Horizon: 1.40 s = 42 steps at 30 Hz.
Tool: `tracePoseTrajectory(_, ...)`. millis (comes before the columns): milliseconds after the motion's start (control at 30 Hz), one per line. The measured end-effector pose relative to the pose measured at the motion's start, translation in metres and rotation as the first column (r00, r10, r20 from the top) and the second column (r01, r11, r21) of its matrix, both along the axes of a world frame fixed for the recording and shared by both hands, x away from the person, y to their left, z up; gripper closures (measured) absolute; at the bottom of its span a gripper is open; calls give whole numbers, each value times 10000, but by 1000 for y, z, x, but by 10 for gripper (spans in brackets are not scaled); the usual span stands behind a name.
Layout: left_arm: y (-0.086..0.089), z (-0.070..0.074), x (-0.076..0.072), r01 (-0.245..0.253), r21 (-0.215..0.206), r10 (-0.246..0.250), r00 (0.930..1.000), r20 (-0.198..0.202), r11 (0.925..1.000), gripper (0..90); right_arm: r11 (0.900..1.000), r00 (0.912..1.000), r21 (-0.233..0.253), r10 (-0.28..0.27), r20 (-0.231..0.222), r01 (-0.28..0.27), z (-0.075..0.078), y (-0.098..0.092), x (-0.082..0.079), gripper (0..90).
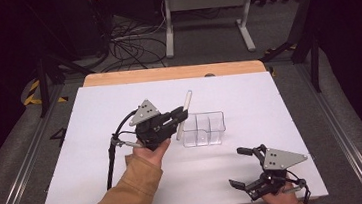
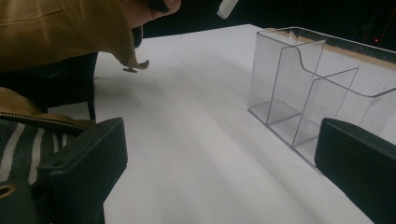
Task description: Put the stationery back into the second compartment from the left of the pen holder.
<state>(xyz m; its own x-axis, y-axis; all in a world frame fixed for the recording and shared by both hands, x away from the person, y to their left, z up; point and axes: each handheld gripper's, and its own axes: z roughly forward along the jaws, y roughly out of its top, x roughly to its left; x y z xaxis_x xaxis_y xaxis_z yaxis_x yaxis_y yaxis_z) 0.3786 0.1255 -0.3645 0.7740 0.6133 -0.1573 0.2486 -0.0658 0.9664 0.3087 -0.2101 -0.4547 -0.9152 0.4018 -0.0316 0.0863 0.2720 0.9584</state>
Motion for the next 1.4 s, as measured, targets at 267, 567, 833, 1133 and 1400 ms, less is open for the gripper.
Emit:
tracePoseTrajectory(267,-15,6,8,228,71,-229,9997,19,9997,781,10000,10000,31,-16,-9,16,0,-1,-1,29)
tracePoseTrajectory(567,-27,6,21,389,-173,-390,9992,-46,9991,781,10000,10000,25,-26,-5,26,-1,-1,-1,29)
tracePoseTrajectory(833,-42,1,30,589,-259,-589,9983,2,9979,781,10000,10000,17,-2,5,2,-1,-1,-1,29)
tracePoseTrajectory(1133,-52,-6,40,593,-328,-595,9982,-51,9977,781,10000,10000,32,23,10,-23,-1,-2,-1,29)
tracePoseTrajectory(1400,-56,-14,46,802,-214,-791,9958,455,9966,781,10000,10000,14,78,27,-78,-1,-1,-1,29)
